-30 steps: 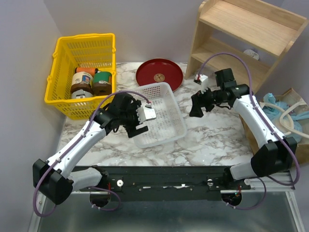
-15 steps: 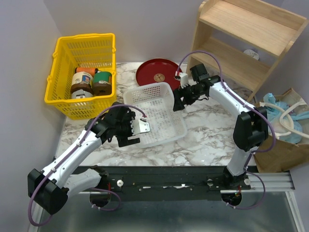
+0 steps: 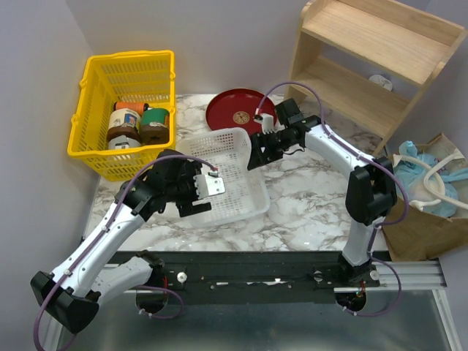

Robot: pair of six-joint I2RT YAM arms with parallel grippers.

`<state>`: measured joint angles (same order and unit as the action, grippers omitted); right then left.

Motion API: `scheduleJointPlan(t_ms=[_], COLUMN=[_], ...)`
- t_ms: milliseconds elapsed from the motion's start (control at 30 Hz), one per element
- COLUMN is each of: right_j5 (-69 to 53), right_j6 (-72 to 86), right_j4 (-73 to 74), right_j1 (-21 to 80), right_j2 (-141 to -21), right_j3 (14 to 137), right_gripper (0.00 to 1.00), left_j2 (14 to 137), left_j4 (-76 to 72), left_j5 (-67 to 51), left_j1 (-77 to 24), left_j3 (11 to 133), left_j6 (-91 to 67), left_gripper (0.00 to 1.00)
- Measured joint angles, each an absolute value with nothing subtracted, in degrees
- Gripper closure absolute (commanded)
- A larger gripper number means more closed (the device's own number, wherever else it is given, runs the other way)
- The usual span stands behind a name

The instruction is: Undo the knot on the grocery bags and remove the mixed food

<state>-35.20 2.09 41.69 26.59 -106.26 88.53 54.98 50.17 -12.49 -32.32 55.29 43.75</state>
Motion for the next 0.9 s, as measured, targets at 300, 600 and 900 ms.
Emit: scheduleJointPlan(t_ms=[300, 600, 900], right_j5=[-31.8, -2.0, 13.4], right_j6=[-1.4, -19.0, -16.9], right_j4=[43.4, 44.2, 60.2], right_j1=[28.1, 24.9, 6.9], right_j2=[-107.9, -72.8, -60.1], right_j3=[95.3, 82.0, 74.6], right_gripper=[0.00, 0.08, 0.19], left_j2=[55.8, 62.2, 67.5], left_j4=[46.2, 37.3, 28.5], left_j5=[-15.5, -19.0, -22.4], left_j1=[-32.3, -32.3, -32.3], left_j3=[60.7, 66.9, 66.2], left_j6=[40.6, 34.5, 25.8], left_gripper=[0.01, 0.01, 0.01])
